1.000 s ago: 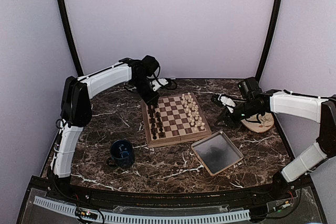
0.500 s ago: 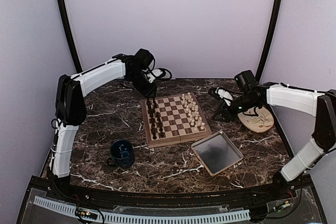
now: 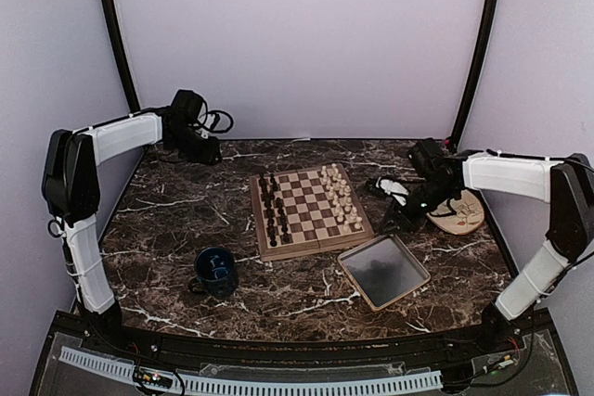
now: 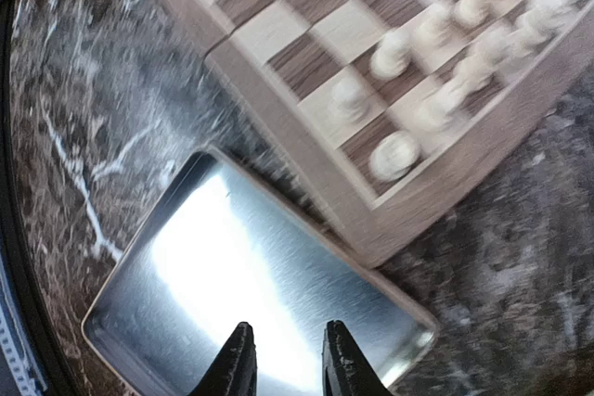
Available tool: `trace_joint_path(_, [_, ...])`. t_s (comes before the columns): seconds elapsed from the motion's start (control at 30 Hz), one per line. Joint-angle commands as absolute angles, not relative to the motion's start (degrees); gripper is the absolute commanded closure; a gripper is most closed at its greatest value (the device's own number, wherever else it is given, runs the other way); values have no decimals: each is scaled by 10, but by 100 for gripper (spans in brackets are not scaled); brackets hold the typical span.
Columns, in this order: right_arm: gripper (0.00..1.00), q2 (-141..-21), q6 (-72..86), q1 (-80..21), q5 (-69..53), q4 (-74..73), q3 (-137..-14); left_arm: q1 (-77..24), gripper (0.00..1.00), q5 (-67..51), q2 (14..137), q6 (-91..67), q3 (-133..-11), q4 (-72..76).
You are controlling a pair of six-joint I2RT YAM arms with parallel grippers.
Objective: Set up the chess pieces on the board
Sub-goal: Move the chess pile to the corner of the board.
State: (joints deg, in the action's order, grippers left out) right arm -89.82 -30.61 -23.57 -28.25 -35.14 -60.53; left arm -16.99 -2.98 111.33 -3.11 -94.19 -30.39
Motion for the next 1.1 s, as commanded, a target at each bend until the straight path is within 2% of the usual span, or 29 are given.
trace_joint_path(0.0, [76, -878, -352, -273, -225, -409, -549, -153, 62, -68, 1082, -74, -899, -255])
trace_joint_path(0.27, [90, -909, -295, -266, -95, -379, -518, -135, 63, -103, 1118, -110, -866, -222])
trace_joint_path(0.63, [91, -909, -267, -191, -10, -386, -474, -135, 63, -133, 1145, -130, -860, -198])
trace_joint_path(0.77, [91, -887, -274, -182, -19, -407, -496, -135, 63, -138, 1147, -139, -852, -196])
trace_joint_path(0.9, [91, -889, -274, -181, -46, -450, -568, -135, 63, -135, 1146, -144, -851, -211])
trace_joint_path(1.07, [85, -918, -269, -181, -152, -469, -667, -139, 65, -165, 1145, -157, -831, -205])
